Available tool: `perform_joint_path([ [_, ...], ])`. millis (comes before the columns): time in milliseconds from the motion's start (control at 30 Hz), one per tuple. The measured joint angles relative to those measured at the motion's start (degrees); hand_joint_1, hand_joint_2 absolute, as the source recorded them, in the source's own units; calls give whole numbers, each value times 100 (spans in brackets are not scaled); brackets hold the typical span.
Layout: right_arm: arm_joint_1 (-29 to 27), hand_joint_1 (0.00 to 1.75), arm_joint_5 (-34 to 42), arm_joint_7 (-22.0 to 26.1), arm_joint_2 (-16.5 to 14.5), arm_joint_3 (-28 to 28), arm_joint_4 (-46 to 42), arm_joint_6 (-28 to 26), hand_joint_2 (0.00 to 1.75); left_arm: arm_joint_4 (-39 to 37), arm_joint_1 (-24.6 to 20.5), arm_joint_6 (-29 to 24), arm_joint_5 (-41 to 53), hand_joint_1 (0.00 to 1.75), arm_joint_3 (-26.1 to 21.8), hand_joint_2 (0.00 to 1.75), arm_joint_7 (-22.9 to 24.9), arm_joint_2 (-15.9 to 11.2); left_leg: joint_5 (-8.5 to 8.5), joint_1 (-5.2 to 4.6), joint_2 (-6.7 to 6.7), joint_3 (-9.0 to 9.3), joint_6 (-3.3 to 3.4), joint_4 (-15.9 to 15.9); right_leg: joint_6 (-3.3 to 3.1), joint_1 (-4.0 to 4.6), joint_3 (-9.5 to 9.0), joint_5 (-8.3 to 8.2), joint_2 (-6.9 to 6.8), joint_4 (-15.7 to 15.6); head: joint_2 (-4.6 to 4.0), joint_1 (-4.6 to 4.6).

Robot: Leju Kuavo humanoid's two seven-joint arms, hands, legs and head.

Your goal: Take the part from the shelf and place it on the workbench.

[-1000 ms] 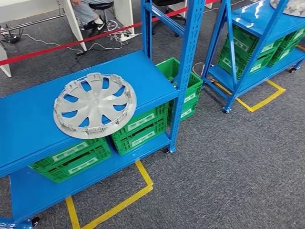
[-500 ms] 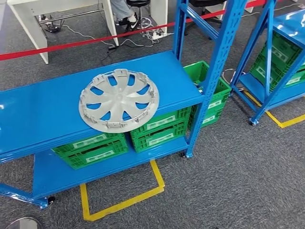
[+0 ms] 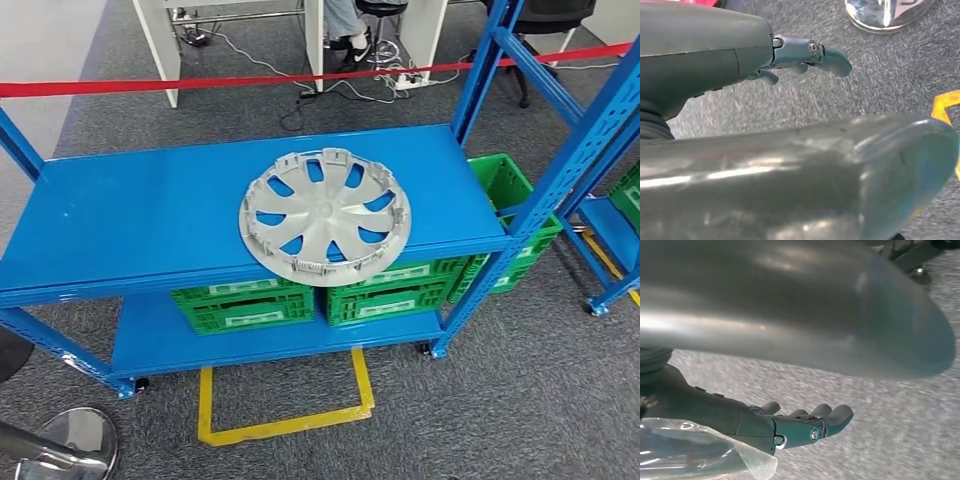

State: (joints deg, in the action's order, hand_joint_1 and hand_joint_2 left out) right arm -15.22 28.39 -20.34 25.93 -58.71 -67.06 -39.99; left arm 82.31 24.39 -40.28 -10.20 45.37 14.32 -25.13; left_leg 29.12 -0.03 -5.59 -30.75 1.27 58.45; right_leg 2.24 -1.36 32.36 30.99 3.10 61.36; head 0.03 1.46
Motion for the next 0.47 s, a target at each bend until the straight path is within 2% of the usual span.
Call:
perform_joint_path([
  [33, -4, 0, -12, 2, -1, 3, 1, 0, 0, -7, 5, 0, -12, 0, -13, 0, -20, 14, 10, 2, -59, -10, -32, 11, -13, -2, -68, -49, 87, -154, 0, -3],
  [67, -9, 0, -20, 3, -1, 10, 2, 0, 0, -14, 12, 0, -18, 0, -26, 0, -32, 25, 10, 9, -118, -29, -68, 14, -30, 3, -97, -34, 119, -198, 0, -5],
  [100, -10, 0, -25, 4, -2, 21, 2, 0, 0, -19, 21, 0, -22, 0, -37, 0, -40, 32, 4, 21, -179, -46, -101, 10, -52, 4, -121, -39, 73, -220, 0, -5],
  [133, -14, 0, -27, 5, -4, 32, 2, -1, 0, -22, 30, -1, -26, 0, -46, 0, -44, 40, 7, 28, -185, -52, -133, 8, -81, 3, -133, -49, 14, -238, -1, -3],
  [167, -18, 0, -30, 6, -6, 43, 2, -1, 0, -26, 35, -1, -28, 0, -55, 0, -44, 46, 47, 24, -98, -75, -168, 58, -115, -7, -152, -54, -45, -260, -1, -15],
  [200, -21, 0, -33, 8, -9, 50, 2, -1, 0, -29, 31, -2, -28, 0, -63, 0, -45, 51, 141, 17, 47, -140, -201, 203, -150, -20, -171, -57, -107, -282, -1, -35],
  [267, -38, 0, -31, 12, -12, 57, 2, -1, 0, -36, 9, -2, -31, 0, -85, 0, -49, 60, 452, 21, 385, -443, -266, 820, -201, -17, -201, -39, -230, -297, -1, -73],
  [300, -48, 0, -25, 14, -12, 63, 2, -1, 0, -43, 3, -2, -36, 0, -96, 0, -54, 65, 593, 35, 460, -631, -289, 1182, -215, -11, -211, -26, -288, -297, -1, -78],
  [333, -60, 0, -14, 15, -12, 72, 2, -1, 0, -52, 6, -1, -39, 0, -105, 0, -58, 73, 651, 47, 493, -769, -302, 1440, -219, -6, -225, -11, -339, -296, -1, -76],
  [367, -70, 0, -2, 16, -12, 85, 2, -1, 0, -63, 16, -1, -38, 0, -116, 44, -62, 82, 602, 56, 505, -817, -306, 1516, -219, -3, -239, 6, -378, -296, -1, -76],
  [400, -76, 0, 9, 13, -13, 103, 2, -1, 0, -77, 28, -1, -34, 0, -132, 87, -64, 93, 454, 59, 508, -761, -299, 1382, -213, 1, -262, 21, -406, -296, -1, -78],
  [433, -82, 0, 18, 4, -15, 124, 2, -1, 0, -90, 38, -1, -29, 0, -149, 131, -61, 103, 239, 57, 510, -615, -280, 1072, -204, 3, -291, 39, -425, -296, -1, -79],
  [467, -84, 0, 23, 0, -16, 134, 1, -1, 0, -96, 42, -1, -25, 0, -160, 175, -60, 108, 120, 56, 511, -531, -269, 895, -200, 5, -304, 48, -434, -296, -1, -80],
])
